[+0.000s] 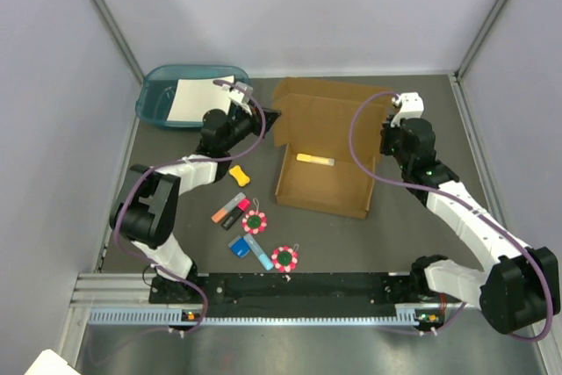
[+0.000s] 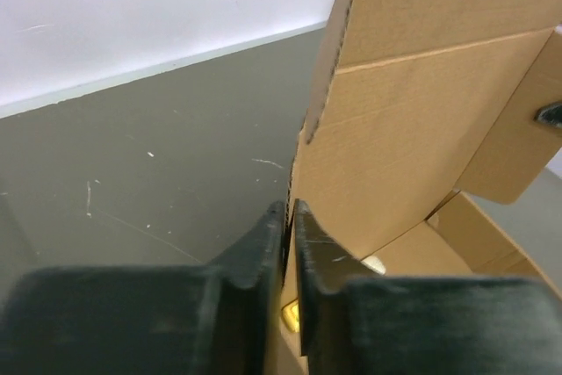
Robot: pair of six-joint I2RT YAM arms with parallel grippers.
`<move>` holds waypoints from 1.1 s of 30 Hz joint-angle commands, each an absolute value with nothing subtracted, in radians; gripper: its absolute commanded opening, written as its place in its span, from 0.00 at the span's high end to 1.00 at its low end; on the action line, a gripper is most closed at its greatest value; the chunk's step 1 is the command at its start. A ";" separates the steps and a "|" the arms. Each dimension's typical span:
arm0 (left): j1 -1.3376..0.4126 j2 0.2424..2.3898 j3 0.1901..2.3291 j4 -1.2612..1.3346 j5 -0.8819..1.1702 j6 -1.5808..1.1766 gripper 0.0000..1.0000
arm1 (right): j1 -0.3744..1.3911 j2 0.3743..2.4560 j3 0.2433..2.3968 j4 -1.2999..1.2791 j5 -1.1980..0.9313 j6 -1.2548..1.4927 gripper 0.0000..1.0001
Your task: Fold the paper box
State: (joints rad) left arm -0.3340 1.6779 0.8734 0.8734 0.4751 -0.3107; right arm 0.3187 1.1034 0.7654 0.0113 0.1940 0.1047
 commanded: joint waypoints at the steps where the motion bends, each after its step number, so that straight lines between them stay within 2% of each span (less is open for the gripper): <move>1: -0.337 1.649 0.873 0.977 0.473 -0.360 0.97 | 0.341 1.071 0.767 0.038 0.222 0.098 1.00; 2: -0.347 1.641 0.865 0.982 0.459 -0.368 1.00 | 0.348 1.071 0.770 0.037 0.242 0.101 1.00; 6: -0.396 1.598 0.798 1.014 0.350 -0.370 1.00 | 0.371 1.069 0.775 0.014 0.310 0.135 1.00; 14: -0.575 1.549 0.707 1.061 -0.041 -0.290 1.00 | 0.440 1.049 0.726 0.028 0.489 0.213 1.00; 26: -0.762 1.578 0.715 1.057 -0.406 -0.210 1.00 | 0.495 1.065 0.703 0.002 0.612 0.343 1.00; 33: -0.853 1.617 0.752 1.020 -0.610 -0.252 1.00 | 0.511 1.098 0.712 -0.047 0.650 0.436 1.00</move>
State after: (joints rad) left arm -0.8024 1.5948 0.7147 1.0084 -0.4744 -0.2230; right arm 0.4892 1.0767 0.7067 -0.0074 0.6224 0.3500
